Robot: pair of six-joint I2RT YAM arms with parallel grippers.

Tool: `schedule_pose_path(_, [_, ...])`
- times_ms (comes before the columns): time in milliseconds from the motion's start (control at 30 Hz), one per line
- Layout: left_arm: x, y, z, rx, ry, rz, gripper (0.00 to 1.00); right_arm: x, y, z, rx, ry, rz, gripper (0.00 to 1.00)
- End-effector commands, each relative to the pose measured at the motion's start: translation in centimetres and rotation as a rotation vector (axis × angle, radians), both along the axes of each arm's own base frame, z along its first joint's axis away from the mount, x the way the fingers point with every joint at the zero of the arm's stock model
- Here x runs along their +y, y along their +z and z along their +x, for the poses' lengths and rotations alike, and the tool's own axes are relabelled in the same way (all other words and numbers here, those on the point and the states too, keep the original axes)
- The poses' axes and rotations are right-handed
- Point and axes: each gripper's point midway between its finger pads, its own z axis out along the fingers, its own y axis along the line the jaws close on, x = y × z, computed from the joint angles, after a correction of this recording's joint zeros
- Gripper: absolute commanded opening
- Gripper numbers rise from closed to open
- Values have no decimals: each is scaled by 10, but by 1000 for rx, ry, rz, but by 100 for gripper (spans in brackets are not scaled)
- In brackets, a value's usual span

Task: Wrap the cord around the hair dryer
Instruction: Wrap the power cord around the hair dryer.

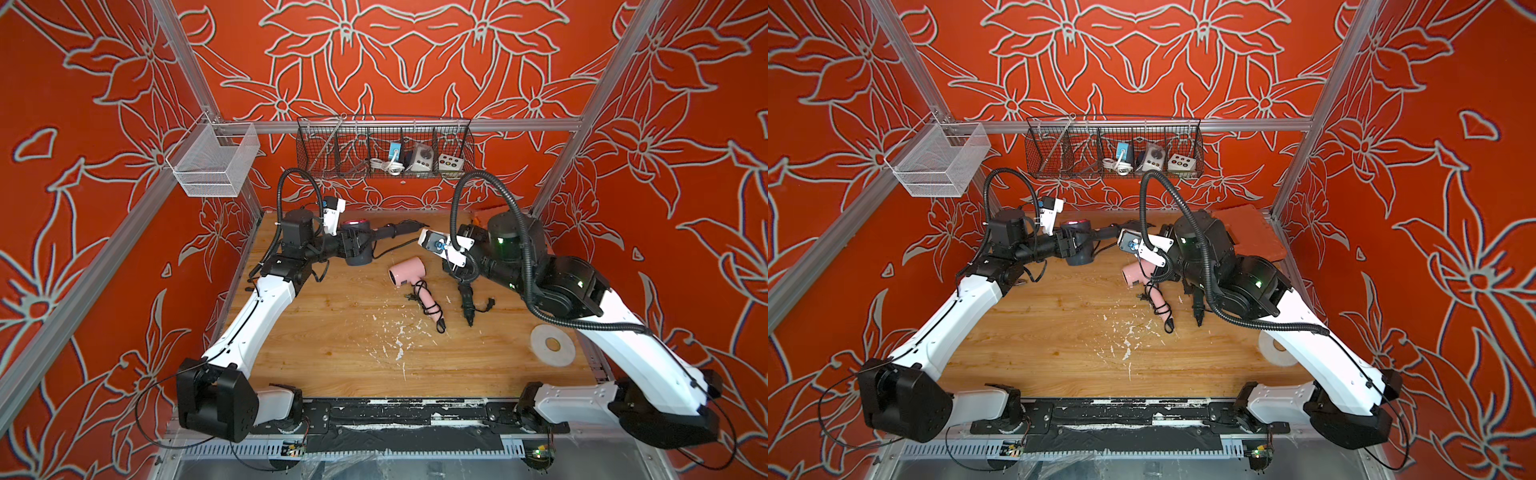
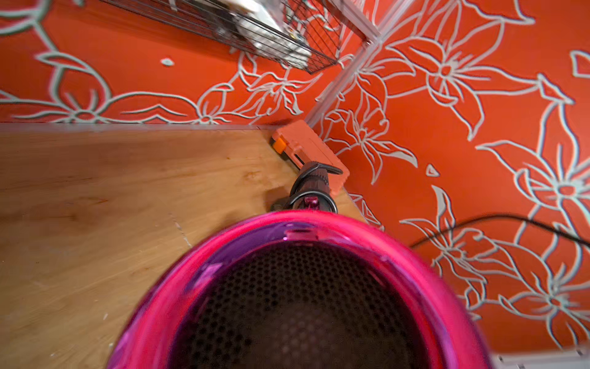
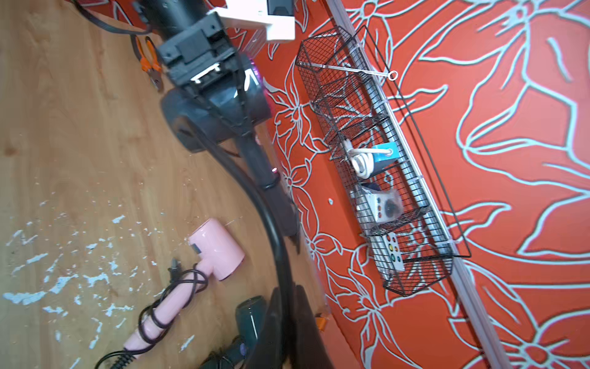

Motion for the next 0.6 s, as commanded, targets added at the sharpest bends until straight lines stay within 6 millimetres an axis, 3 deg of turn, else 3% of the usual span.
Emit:
schedule_pose_path(0, [-29,23,-54,-106,-218,-9,0,-15,17,21,-74,-73,-50,0])
schedule_pose_path(100, [-38,25,-86,-121,-311,-15,0,-24,26,37,-79,-107,-34,0])
schedule_pose_path(233, [-40,42,-119,-176,-408,-77,0,-37,24,61,-27,-139,21,0])
schedule_pose_path(400, [-42,62,-140,-210,-494,-136,0,-52,-7,97,82,-193,39,0])
schedule_pose_path(567, [-43,87,-147,-251,-532,-204,0,-63,-36,120,209,-214,147,0])
